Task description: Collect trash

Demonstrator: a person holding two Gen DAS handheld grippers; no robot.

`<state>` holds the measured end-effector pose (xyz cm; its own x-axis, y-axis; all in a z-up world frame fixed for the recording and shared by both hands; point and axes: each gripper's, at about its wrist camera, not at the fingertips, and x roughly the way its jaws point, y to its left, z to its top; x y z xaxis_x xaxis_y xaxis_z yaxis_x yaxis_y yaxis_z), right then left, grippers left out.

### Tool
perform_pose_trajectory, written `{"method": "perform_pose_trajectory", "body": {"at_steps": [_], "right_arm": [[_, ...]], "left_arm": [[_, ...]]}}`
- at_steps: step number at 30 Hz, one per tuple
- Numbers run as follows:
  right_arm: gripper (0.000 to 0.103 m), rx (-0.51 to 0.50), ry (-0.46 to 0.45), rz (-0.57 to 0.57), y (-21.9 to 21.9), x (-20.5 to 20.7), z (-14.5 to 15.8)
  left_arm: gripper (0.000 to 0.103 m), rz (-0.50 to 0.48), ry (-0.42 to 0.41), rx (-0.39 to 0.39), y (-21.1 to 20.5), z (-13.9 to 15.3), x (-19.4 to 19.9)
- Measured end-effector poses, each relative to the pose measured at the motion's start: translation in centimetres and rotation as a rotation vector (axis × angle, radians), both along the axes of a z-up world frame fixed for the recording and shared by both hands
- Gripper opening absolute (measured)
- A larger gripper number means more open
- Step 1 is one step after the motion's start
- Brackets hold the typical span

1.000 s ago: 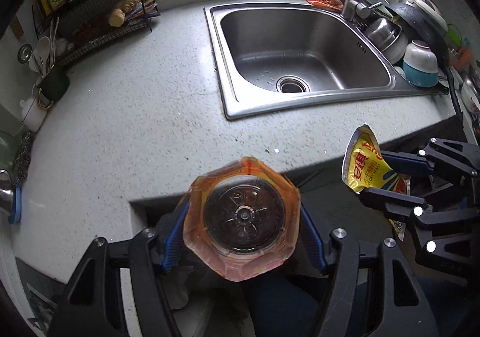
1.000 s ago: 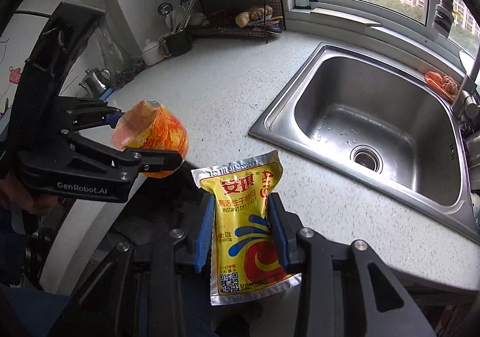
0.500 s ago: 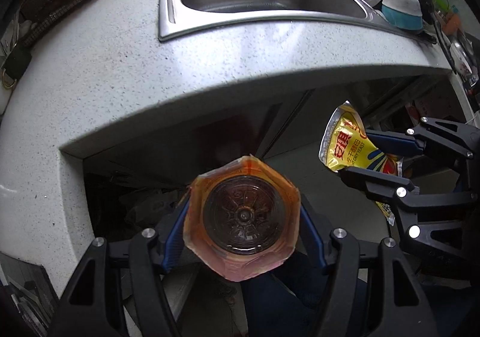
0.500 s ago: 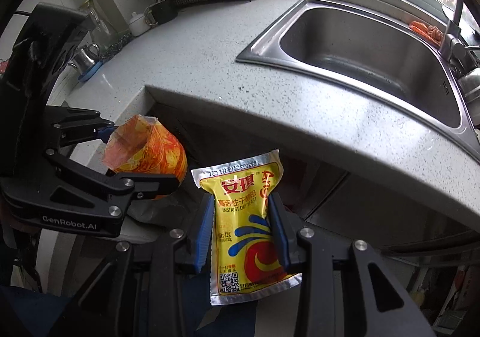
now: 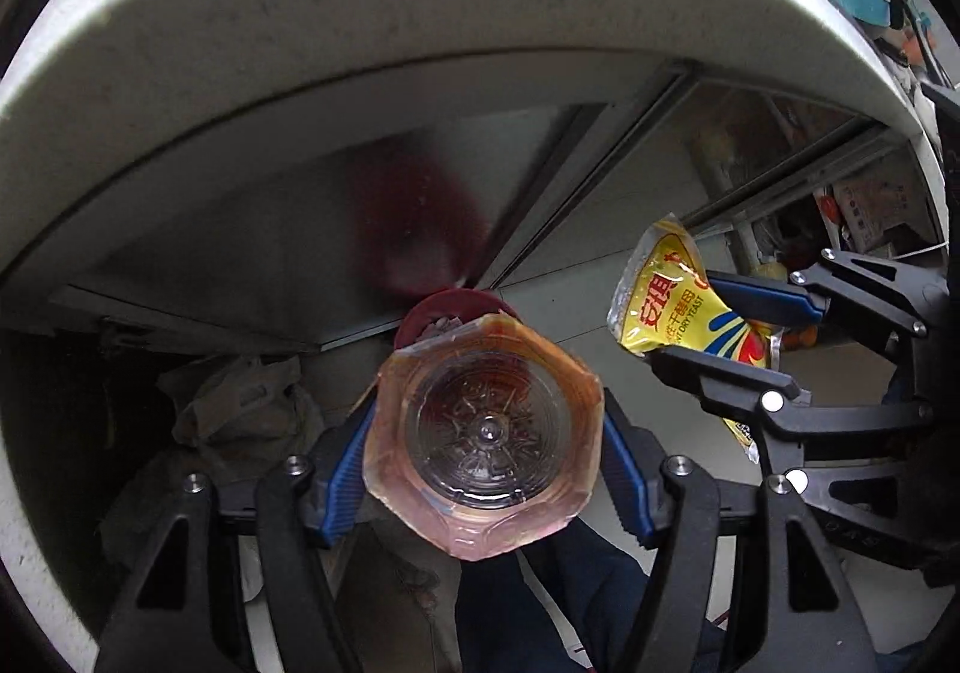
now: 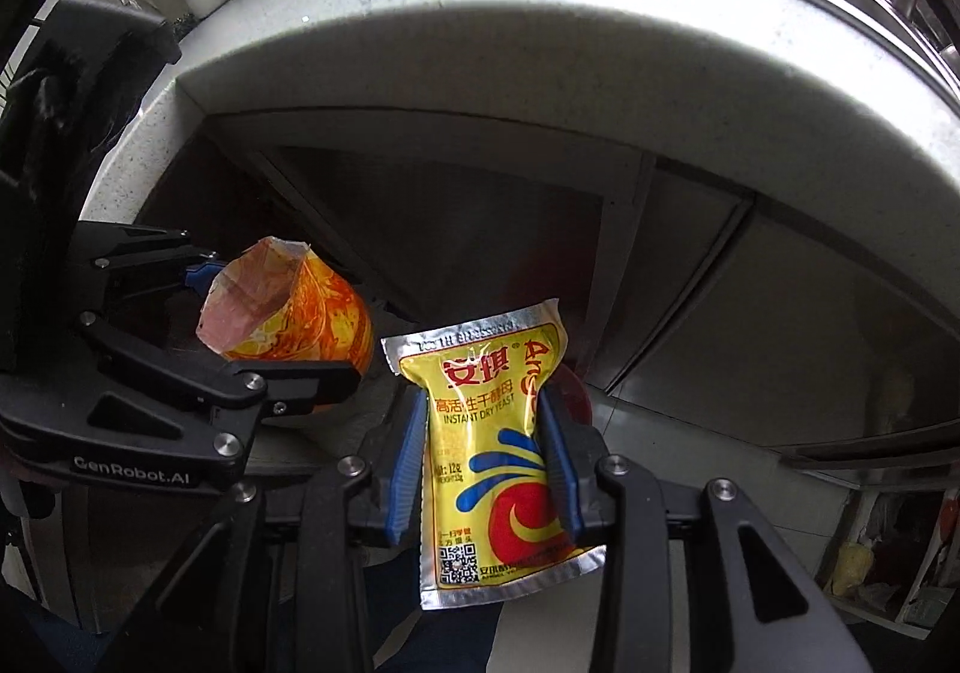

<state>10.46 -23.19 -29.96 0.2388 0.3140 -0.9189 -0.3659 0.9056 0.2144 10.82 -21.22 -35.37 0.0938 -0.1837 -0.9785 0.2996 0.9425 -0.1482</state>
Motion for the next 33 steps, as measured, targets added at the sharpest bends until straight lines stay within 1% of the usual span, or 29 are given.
{"method": "perform_pose_trajectory", "body": {"at_steps": [3,6,9,11,13,14,15,17,18,20,22,24,26,27,28,29,30,32,33], "right_arm": [[0.036,-0.004,-0.002,0.023,1.0,0.7,-1.6],[0.039,-0.012,-0.002,0.030,1.7,0.8,-2.4],[0.040,-0.010,-0.002,0.048,2.1,1.0,-2.9],[0.041,-0.010,-0.014,0.056,2.2,0.6,-2.9],[0.042,-0.005,-0.008,0.062,2.3,0.3,-2.8],[0.043,-0.005,-0.011,0.061,2.3,0.3,-2.7],[0.045,-0.002,-0.011,0.058,1.8,0.2,-2.7],[0.051,0.005,0.001,0.055,1.9,0.2,-2.5],[0.055,0.006,0.006,0.050,2.2,0.1,-2.4],[0.060,0.016,0.012,0.042,1.9,0.0,-1.4],[0.069,0.023,-0.008,0.037,1.6,-0.6,0.0],[0.073,0.024,-0.035,0.033,1.0,-1.3,1.6],[0.075,0.028,-0.050,0.031,0.2,-2.1,2.6],[0.078,0.029,-0.061,0.031,-0.1,-2.5,3.4],[0.082,0.033,-0.072,0.032,-0.1,-2.7,4.2],[0.083,0.027,-0.085,0.027,-0.2,-2.9,4.9],[0.087,0.022,-0.100,0.020,-0.3,-3.1,5.8],[0.094,0.029,-0.116,0.015,-0.6,-3.5,7.5],[0.101,0.034,-0.128,0.010,-0.7,-3.5,8.4]], "left_arm": [[0.064,-0.017,0.020,0.015,-0.6,-1.0,-0.2],[0.065,-0.037,0.014,0.030,-1.0,-1.3,-0.5],[0.065,-0.040,0.013,0.005,-0.7,-1.2,-0.8],[0.073,-0.043,-0.001,-0.017,-0.1,-1.2,-0.8],[0.077,-0.049,-0.015,-0.023,0.3,-1.1,-0.9],[0.077,-0.053,-0.020,-0.021,0.3,-1.0,-0.9],[0.078,-0.055,-0.025,-0.017,0.3,-0.7,-0.8],[0.085,-0.047,-0.034,-0.012,0.4,0.1,-0.7],[0.085,-0.042,-0.039,-0.011,0.6,0.6,-0.7],[0.086,-0.027,-0.052,-0.020,1.0,1.7,-0.9],[0.088,-0.005,-0.063,-0.022,1.4,2.8,-1.2],[0.091,0.006,-0.082,-0.016,1.7,4.1,-1.6],[0.095,0.017,-0.111,0.004,1.7,5.7,-2.2],[0.095,0.028,-0.129,0.013,1.7,6.6,-2.6],[0.097,0.044,-0.149,0.020,1.8,7.7,-2.9],[0.103,0.059,-0.165,0.029,2.1,8.5,-3.3],[0.103,0.079,-0.185,0.036,2.4,9.5,-3.6],[0.103,0.115,-0.219,0.023,3.1,11.6,-4.3],[0.103,0.133,-0.238,0.023,3.3,12.6,-4.7]]}}
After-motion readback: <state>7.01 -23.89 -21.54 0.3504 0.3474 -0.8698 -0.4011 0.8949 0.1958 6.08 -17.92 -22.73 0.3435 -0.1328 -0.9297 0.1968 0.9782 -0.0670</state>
